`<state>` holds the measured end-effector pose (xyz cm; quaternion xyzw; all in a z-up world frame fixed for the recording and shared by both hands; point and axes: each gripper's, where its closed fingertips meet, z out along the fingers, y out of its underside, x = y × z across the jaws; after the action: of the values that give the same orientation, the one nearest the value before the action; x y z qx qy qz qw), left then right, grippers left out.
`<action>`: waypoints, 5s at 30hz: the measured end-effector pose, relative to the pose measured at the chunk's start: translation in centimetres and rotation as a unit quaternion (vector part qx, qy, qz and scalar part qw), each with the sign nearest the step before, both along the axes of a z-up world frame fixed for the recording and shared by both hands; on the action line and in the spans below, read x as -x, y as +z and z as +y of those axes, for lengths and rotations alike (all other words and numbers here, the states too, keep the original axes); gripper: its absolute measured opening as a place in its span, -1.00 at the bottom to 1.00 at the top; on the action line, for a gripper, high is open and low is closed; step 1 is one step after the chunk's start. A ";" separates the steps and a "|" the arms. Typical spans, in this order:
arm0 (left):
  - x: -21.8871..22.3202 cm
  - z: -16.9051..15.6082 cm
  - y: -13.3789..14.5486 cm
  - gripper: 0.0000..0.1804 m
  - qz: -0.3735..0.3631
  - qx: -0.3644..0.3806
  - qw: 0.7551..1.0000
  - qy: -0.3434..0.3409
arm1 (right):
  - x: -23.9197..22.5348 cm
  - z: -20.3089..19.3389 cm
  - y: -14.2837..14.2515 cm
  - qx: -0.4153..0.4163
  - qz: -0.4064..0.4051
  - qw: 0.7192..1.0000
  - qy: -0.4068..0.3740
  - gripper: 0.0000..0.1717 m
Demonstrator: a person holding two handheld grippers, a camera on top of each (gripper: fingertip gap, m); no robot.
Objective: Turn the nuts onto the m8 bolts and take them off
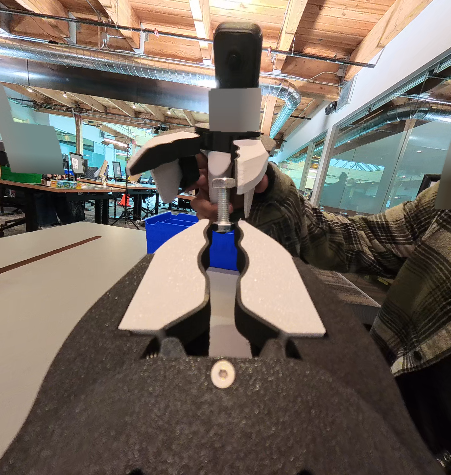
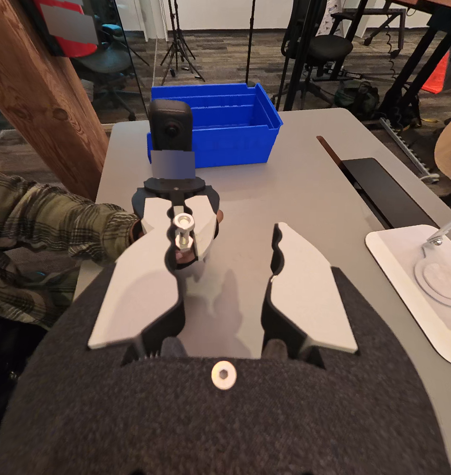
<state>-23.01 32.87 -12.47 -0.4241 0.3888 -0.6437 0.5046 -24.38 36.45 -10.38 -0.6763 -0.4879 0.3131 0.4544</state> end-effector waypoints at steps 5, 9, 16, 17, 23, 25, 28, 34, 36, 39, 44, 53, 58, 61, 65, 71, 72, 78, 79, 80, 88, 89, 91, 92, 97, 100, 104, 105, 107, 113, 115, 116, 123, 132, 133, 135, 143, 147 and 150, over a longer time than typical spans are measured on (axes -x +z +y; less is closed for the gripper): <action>-0.1 -0.1 0.0 -0.83 0.000 -0.001 1.000 -0.002 | -0.7 0.0 0.1 -0.002 0.001 1.000 -0.006 -0.15; 0.0 0.0 0.0 -0.83 0.000 -0.001 1.000 -0.001 | -0.2 -0.6 0.4 -0.002 0.006 1.000 0.010 -0.17; -0.3 -0.2 -0.1 -0.83 0.009 -0.009 1.000 0.001 | 0.8 -1.8 -0.1 0.020 -0.023 0.999 0.045 -0.35; -0.3 -0.3 -0.1 -0.83 0.010 -0.010 1.000 0.000 | 0.8 -1.9 -0.2 0.026 -0.025 0.998 0.051 -0.41; -0.2 -0.3 0.0 -0.83 0.007 -0.009 1.000 -0.004 | 0.9 -3.3 -0.3 0.050 -0.027 0.993 0.108 -0.83; -0.3 -0.4 -0.1 -0.83 0.009 -0.011 1.000 -0.004 | 0.8 -3.4 -0.4 0.055 -0.022 0.991 0.117 -0.84; -0.3 -0.4 0.0 -0.83 0.008 -0.011 1.000 -0.005 | 0.8 -3.4 -0.3 0.062 -0.011 0.990 0.125 -0.84; -0.4 -0.7 0.0 -0.83 0.009 -0.012 1.000 -0.017 | 0.7 -3.8 -0.3 0.054 -0.006 0.987 0.149 -0.84; -0.5 -0.9 -0.1 -0.83 0.010 -0.013 1.000 -0.021 | 0.6 -3.9 -0.3 0.048 -0.009 0.986 0.161 -0.84; -0.4 -0.9 0.0 -0.83 0.008 -0.013 1.000 -0.022 | 0.4 -3.6 -0.3 0.045 -0.009 0.986 0.158 -0.75; -0.4 -0.8 0.0 -0.83 0.008 -0.012 1.000 -0.019 | 0.1 -3.0 -0.1 0.039 -0.004 0.990 0.136 -0.54; -0.3 -0.7 0.0 -0.83 0.006 -0.012 1.000 -0.018 | -0.4 -1.4 -0.1 0.039 0.000 0.996 0.085 -0.36; -0.5 -0.8 0.0 -0.83 0.008 -0.014 1.000 -0.019 | -0.5 -1.7 0.5 0.037 0.008 0.995 0.089 -0.35; -0.4 -0.8 0.0 -0.83 0.008 -0.013 1.000 -0.018 | 0.4 -2.2 0.8 0.033 0.013 0.994 0.101 -0.33; -0.4 -0.7 -0.1 -0.83 0.008 -0.013 1.000 -0.015 | 0.2 -1.4 0.1 0.033 -0.006 0.996 0.085 -0.34; -0.4 -0.8 0.0 -0.83 0.007 -0.014 1.000 -0.018 | -0.6 -1.4 0.3 0.033 -0.004 0.996 0.079 -0.35; -0.4 -0.8 0.0 -0.83 0.007 -0.014 1.000 -0.017 | -0.4 -1.6 0.4 0.032 -0.002 0.996 0.085 -0.35; -0.3 -0.7 0.0 -0.83 0.006 -0.013 1.000 -0.014 | 0.9 -2.4 0.5 0.033 -0.003 0.994 0.103 -0.32; -0.4 -0.7 0.0 -0.83 0.007 -0.014 1.000 -0.015 | 1.0 -2.2 0.3 0.033 -0.005 0.995 0.097 -0.32; -0.4 -0.8 0.0 -0.83 0.007 -0.014 1.000 -0.015 | 0.9 -1.8 0.1 0.030 -0.011 0.996 0.088 -0.32; -0.3 -0.7 0.1 -0.83 0.004 -0.012 1.000 -0.015 | -0.4 -1.3 0.1 0.030 -0.013 0.997 0.074 -0.33; -0.3 -0.7 0.1 -0.83 0.005 -0.013 1.000 -0.015 | -0.4 -1.4 0.3 0.031 -0.010 0.997 0.076 -0.34; -0.3 -0.7 0.0 -0.83 0.005 -0.013 1.000 -0.014 | -0.3 -1.5 0.4 0.031 -0.009 0.996 0.078 -0.33; -0.3 -0.7 0.0 -0.83 0.006 -0.013 1.000 -0.014 | -0.2 -1.6 0.4 0.032 -0.010 0.996 0.081 -0.33; -0.3 -0.6 0.0 -0.83 0.006 -0.012 1.000 -0.011 | 0.5 -2.3 0.6 0.036 -0.004 0.995 0.089 -0.32; -0.4 -0.7 0.0 -0.83 0.008 -0.015 1.000 -0.013 | 0.9 -2.3 0.2 0.039 -0.013 0.995 0.096 -0.48; -0.1 -0.5 0.1 -0.83 0.003 -0.009 1.000 -0.011 | 0.9 -3.3 0.2 0.058 -0.004 0.989 0.136 -0.83; -0.1 -0.5 0.1 -0.83 0.003 -0.010 1.000 -0.012 | 0.8 -3.4 0.2 0.057 -0.004 0.989 0.139 -0.83; -0.3 -0.7 0.0 -0.83 0.007 -0.014 1.000 -0.014 | 0.7 -3.6 0.2 0.053 -0.010 0.987 0.153 -0.83; -0.4 -1.2 0.1 -0.83 0.006 -0.020 0.999 -0.028 | 0.3 -4.1 0.3 0.046 -0.001 0.980 0.195 -0.84; -0.5 -1.5 0.1 -0.83 0.005 -0.022 0.999 -0.039 | 0.2 -4.5 0.5 0.051 0.010 0.975 0.214 -0.84; -0.5 -1.7 0.1 -0.83 0.005 -0.023 0.999 -0.045 | 0.2 -4.7 0.6 0.052 0.014 0.973 0.224 -0.84; -0.5 -1.5 0.0 -0.83 0.007 -0.021 0.999 -0.042 | -0.8 -4.8 1.8 0.053 0.048 0.972 0.224 -0.83; -0.7 -1.5 -0.1 -0.83 0.011 -0.018 0.999 -0.038 | -21.9 -0.9 4.2 0.026 0.036 0.994 -0.101 -0.83; -0.8 -1.5 -0.2 -0.83 0.013 -0.019 0.999 -0.037 | -24.7 -1.1 4.2 0.025 0.031 0.990 -0.134 -0.83; -0.9 -1.5 -0.4 -0.83 0.018 -0.020 0.999 -0.036 | -29.3 -1.8 3.8 0.031 0.027 0.982 -0.187 -0.83; -1.0 -1.0 -0.9 -0.83 0.029 -0.018 0.999 -0.026 | -40.4 -7.2 -4.6 0.111 -0.063 0.939 -0.320 -0.84; -1.3 -0.9 -1.3 -0.83 0.037 -0.017 0.999 -0.023 | -42.1 -9.3 -11.3 0.169 -0.116 0.917 -0.342 -0.83; -1.5 -0.9 -1.6 -0.83 0.044 -0.019 0.999 -0.022 | -42.5 -9.9 -15.0 0.200 -0.156 0.904 -0.343 -0.83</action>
<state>-21.49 31.95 -14.03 -0.4339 0.4320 -0.6281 0.4803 18.13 26.54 -25.41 -0.9190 -0.2175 0.1193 0.3066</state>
